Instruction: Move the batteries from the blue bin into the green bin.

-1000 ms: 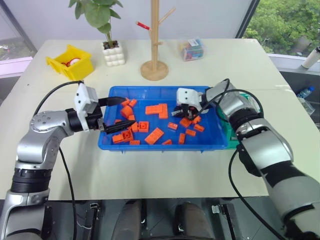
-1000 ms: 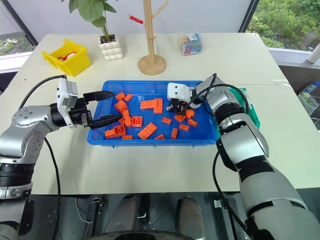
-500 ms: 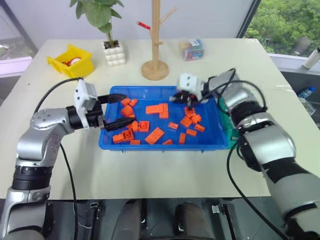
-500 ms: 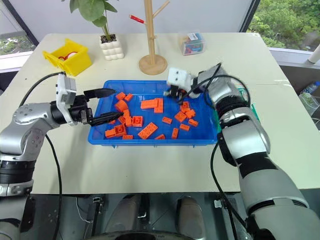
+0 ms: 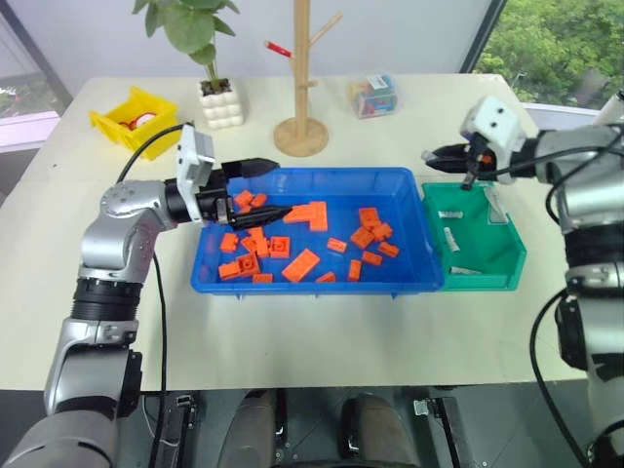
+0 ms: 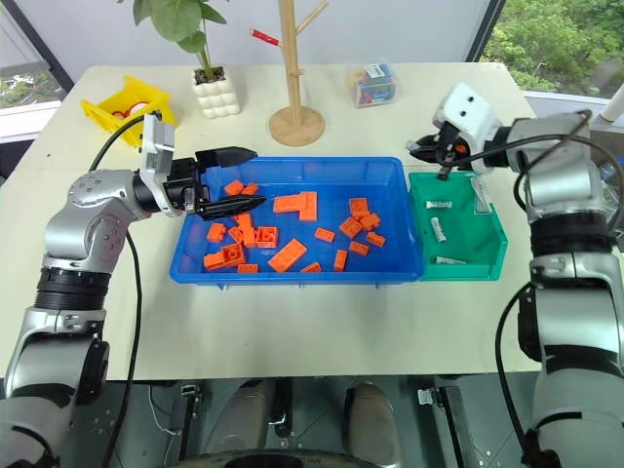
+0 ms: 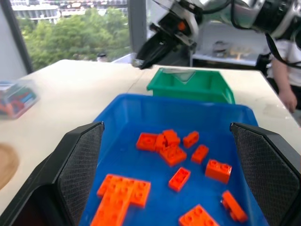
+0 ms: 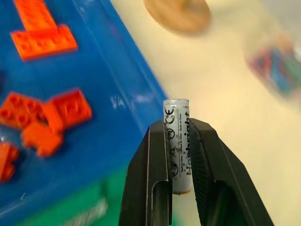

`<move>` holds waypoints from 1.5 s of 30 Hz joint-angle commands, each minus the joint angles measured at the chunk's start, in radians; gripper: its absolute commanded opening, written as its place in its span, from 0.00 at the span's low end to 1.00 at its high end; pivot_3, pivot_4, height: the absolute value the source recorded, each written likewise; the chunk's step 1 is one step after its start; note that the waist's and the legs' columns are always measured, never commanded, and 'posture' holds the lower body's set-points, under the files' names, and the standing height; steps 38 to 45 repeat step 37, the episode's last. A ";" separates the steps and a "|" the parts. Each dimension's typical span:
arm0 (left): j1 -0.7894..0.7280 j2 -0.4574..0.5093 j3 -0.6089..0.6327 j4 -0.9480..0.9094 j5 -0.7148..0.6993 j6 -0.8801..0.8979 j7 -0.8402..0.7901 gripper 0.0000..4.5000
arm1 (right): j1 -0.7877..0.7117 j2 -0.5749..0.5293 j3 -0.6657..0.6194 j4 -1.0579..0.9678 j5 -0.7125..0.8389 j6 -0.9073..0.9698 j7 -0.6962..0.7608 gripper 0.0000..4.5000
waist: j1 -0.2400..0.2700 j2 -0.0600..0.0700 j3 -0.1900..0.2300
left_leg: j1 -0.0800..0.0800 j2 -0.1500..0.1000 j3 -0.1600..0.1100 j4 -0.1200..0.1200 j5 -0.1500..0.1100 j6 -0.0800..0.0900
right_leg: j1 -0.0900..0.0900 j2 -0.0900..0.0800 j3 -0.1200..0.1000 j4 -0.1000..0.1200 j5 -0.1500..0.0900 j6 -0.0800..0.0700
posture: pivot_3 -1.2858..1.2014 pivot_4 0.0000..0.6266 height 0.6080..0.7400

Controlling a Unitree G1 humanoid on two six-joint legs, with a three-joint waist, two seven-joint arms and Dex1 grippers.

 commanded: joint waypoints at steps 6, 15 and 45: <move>-0.050 -0.022 0.016 0.089 0.028 -0.073 -0.033 1.00 | 0.302 -0.055 -0.269 -0.474 0.172 0.380 -0.160 0.01 | 0.006 0.000 0.000 | 0.000 0.000 -0.001 0.001 0.000 0.000 | 0.002 0.000 0.000 0.000 0.000 0.000 | 0.52 0.24 1.00; -0.061 -0.033 0.019 0.118 0.044 -0.089 -0.037 1.00 | 0.515 -0.038 -0.256 -0.589 0.236 0.401 -0.211 0.24 | 0.009 0.000 0.000 | 0.001 -0.001 -0.002 0.002 0.000 0.000 | 0.003 0.000 0.000 -0.001 0.000 0.000 | 0.52 0.24 1.00; -0.016 0.126 0.262 0.071 -0.019 -0.034 0.138 1.00 | 0.259 -0.020 -0.428 -0.135 0.340 0.201 -0.416 0.99 | 0.003 0.000 0.000 | 0.001 0.000 -0.002 0.001 0.000 0.000 | 0.003 0.000 -0.001 -0.001 0.000 0.000 | 0.52 0.24 1.00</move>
